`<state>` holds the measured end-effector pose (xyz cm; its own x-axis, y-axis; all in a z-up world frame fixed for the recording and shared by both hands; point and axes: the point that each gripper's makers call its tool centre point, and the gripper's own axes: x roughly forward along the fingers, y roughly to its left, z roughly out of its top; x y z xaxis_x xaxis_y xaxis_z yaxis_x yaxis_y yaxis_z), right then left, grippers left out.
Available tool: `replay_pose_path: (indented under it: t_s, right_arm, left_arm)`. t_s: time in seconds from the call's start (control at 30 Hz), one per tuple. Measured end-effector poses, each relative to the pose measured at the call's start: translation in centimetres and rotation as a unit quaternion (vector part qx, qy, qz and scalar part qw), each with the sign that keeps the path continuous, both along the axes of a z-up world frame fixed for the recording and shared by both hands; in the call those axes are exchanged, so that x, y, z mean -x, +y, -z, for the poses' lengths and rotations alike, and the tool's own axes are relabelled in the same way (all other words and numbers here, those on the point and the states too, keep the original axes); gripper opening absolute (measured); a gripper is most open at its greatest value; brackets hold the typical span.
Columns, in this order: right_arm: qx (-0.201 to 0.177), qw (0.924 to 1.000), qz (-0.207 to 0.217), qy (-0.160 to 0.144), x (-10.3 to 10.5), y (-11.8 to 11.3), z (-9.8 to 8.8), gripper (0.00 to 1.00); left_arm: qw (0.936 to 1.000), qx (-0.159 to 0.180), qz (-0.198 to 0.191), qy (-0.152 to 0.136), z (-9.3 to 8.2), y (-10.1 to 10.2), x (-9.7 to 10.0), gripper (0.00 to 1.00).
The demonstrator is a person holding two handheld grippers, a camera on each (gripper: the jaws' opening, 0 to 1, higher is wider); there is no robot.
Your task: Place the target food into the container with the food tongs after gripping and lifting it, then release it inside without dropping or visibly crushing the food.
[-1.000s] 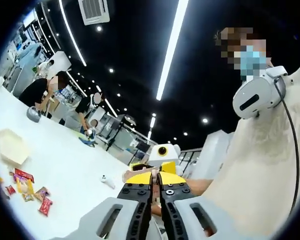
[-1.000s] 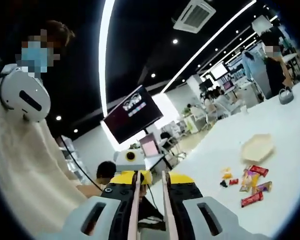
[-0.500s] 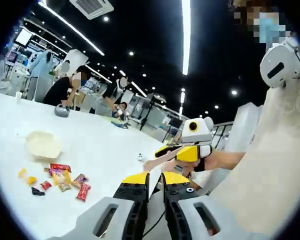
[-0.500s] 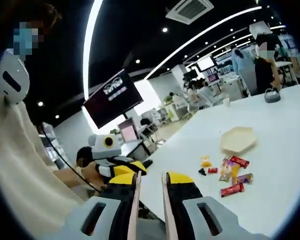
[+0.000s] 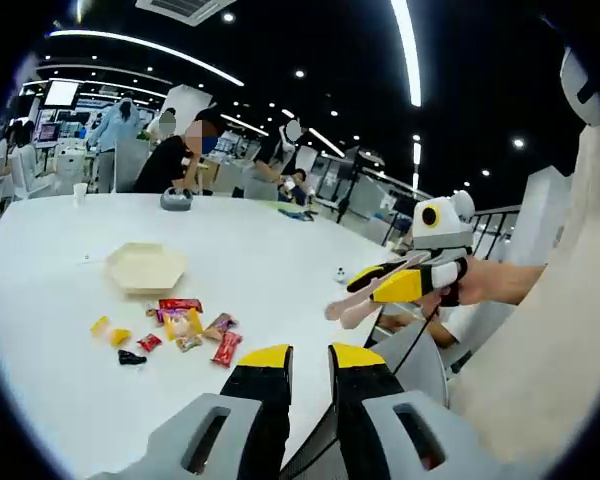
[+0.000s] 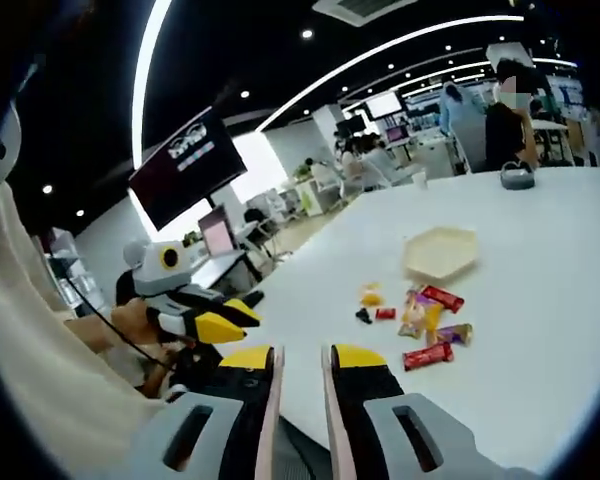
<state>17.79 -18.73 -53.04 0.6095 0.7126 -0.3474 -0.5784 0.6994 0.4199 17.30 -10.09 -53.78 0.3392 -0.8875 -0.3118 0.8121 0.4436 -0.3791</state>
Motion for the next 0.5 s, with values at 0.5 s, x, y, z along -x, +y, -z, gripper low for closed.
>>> replay_pose_path:
  t_s: [0.5]
  right_arm:
    - [0.112,0.9916,-0.060,-0.024,-2.1,0.6,2.6,0.22]
  left_arm:
    - [0.9998,-0.016,-0.006,0.004,0.8,1.4,-0.3,0.10]
